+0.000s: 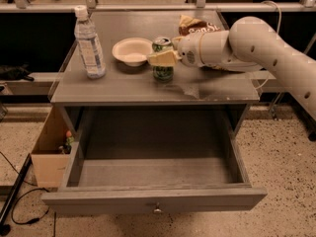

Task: Place green can into top drawer

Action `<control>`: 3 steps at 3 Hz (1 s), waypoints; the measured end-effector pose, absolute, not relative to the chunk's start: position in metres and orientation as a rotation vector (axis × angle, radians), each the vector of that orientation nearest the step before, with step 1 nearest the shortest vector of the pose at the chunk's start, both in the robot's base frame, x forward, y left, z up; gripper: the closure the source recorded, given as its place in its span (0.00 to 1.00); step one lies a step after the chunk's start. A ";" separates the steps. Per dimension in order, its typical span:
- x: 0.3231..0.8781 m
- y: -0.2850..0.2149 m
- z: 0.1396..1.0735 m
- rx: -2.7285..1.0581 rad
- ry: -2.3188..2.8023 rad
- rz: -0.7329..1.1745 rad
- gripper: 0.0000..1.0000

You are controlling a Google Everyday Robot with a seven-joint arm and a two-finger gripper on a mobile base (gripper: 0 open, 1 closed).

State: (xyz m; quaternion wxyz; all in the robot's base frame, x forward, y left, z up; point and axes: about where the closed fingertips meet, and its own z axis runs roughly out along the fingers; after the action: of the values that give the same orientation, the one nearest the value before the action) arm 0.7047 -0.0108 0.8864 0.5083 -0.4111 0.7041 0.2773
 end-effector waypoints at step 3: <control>0.704 -0.006 0.899 -1.033 1.697 0.683 1.00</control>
Offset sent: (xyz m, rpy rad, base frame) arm 0.0000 0.0000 0.0000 0.0000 0.0000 0.0000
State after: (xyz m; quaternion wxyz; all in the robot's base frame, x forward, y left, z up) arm 0.7037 -0.0059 0.8993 0.4971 -0.4268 0.7008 0.2820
